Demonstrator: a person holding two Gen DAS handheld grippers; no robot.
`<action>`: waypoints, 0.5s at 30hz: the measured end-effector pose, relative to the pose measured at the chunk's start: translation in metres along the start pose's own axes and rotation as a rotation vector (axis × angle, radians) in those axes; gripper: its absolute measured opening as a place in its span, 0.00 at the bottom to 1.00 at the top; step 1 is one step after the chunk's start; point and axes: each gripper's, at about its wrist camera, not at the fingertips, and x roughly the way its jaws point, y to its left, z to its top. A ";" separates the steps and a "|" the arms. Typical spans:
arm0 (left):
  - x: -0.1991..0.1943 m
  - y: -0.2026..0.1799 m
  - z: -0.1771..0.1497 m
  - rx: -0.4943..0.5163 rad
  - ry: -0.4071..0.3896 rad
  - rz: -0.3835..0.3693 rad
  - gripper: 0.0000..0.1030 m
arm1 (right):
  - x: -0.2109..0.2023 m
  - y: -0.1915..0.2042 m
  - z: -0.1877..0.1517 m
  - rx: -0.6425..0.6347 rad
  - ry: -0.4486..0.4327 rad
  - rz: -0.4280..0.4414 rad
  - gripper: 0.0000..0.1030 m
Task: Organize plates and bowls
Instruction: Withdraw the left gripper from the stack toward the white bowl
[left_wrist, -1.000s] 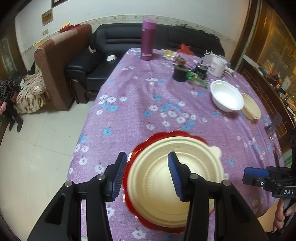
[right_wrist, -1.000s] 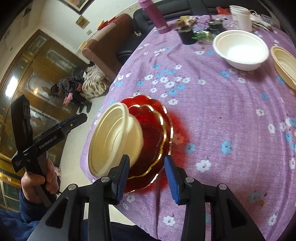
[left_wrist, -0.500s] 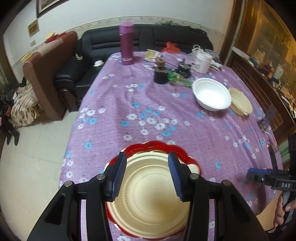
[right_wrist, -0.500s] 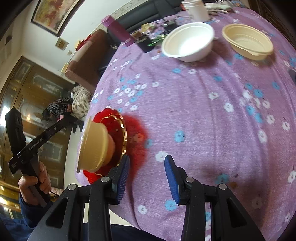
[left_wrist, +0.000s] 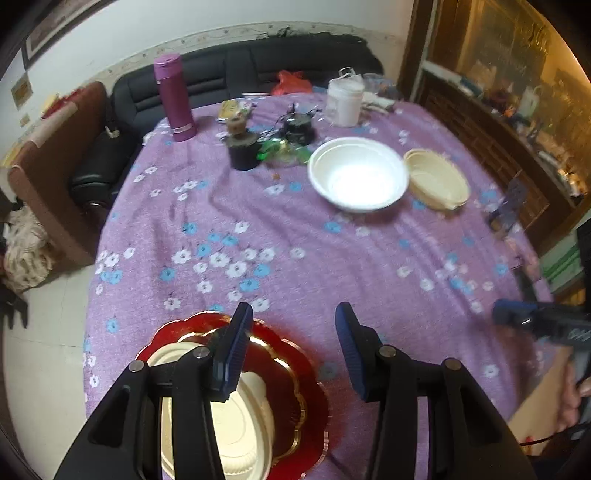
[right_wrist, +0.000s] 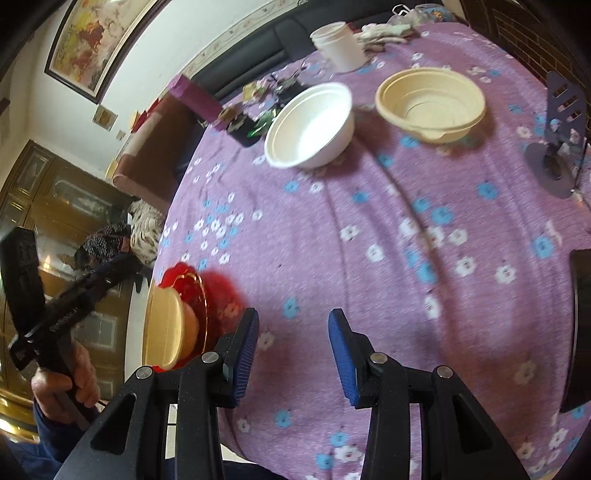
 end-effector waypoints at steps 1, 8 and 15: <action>0.003 -0.001 -0.003 0.006 0.004 0.003 0.44 | -0.001 -0.003 0.000 0.003 0.003 0.000 0.41; 0.043 -0.004 -0.034 0.077 -0.016 0.072 0.44 | 0.004 -0.017 0.002 0.021 0.034 0.010 0.41; 0.057 0.001 -0.039 0.067 -0.015 0.056 0.44 | 0.001 -0.008 0.008 -0.007 0.035 0.011 0.41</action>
